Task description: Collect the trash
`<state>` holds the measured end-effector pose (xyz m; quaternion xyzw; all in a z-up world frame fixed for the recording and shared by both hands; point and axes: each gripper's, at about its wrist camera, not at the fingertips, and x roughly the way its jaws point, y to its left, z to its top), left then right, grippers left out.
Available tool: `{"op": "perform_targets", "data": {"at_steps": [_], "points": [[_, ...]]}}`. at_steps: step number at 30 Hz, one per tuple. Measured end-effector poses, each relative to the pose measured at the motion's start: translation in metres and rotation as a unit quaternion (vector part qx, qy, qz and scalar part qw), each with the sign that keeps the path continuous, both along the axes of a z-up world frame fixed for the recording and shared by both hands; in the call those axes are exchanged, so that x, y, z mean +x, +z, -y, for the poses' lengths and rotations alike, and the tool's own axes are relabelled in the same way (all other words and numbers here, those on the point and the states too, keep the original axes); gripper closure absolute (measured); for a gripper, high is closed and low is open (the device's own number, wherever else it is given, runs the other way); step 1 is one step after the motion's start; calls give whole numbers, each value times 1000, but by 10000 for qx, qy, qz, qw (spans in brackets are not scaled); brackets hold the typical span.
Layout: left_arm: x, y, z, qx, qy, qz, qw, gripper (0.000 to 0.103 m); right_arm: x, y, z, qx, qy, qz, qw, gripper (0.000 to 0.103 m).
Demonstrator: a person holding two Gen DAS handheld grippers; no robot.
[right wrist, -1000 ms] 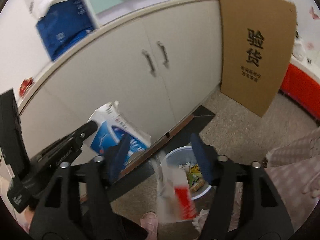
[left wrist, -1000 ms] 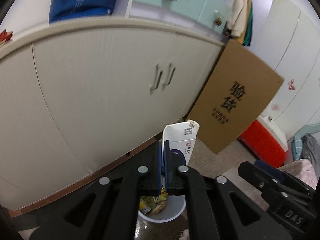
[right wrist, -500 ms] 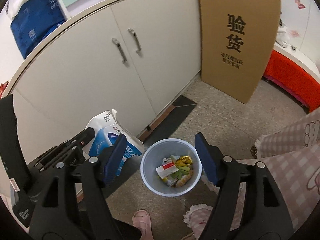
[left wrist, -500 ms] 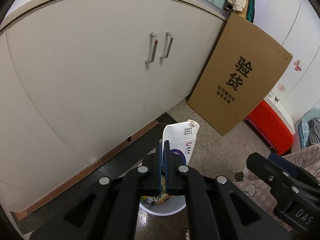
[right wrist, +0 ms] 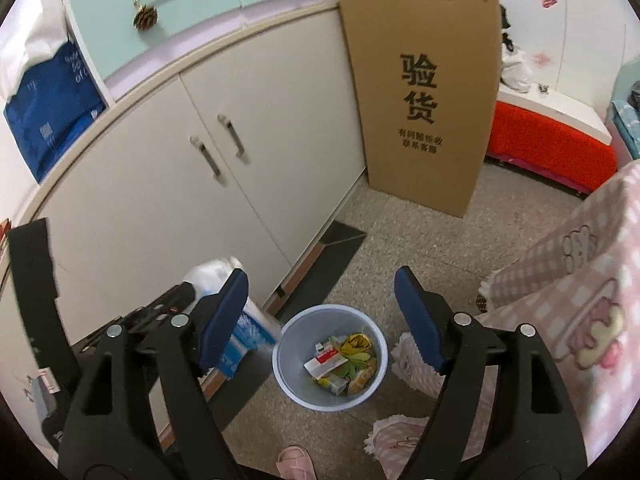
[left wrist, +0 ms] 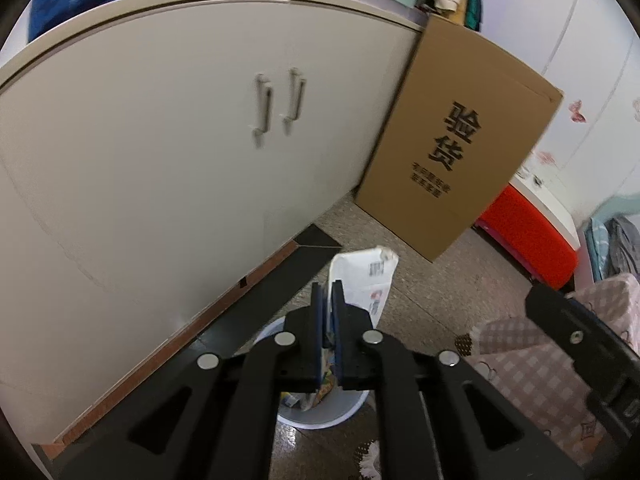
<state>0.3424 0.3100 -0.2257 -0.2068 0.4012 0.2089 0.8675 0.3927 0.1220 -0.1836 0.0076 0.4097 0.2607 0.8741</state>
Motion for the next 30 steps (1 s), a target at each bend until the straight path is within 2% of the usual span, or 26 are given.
{"op": "perform_targets", "data": {"at_steps": [1,2,4,12,18,24,30], "points": [[2,2,2,30,-35,-37,10000,89,-1,3,3,23,-25,12,10000,28],[2,4,4,63,-65,-49,9999,68,-4,6,7,43,-46,32,10000,28],[-1,11,10,136,-108,17,9998,40,-10,13,14,98,-68,69,9999,28],[-34,59,41,404,-374,406,9977,39,-53,55,52,309,-147,396,9986,26],[-80,105,77,777,-623,782,9919,31,-109,95,94,398,-281,914,9946,24],[-135,152,123,1155,-979,1248,9805,26,-178,132,146,399,-591,1502,9861,20],[-189,190,169,1358,-1361,1745,9657,20,-235,153,188,443,-908,1921,9762,15]]}}
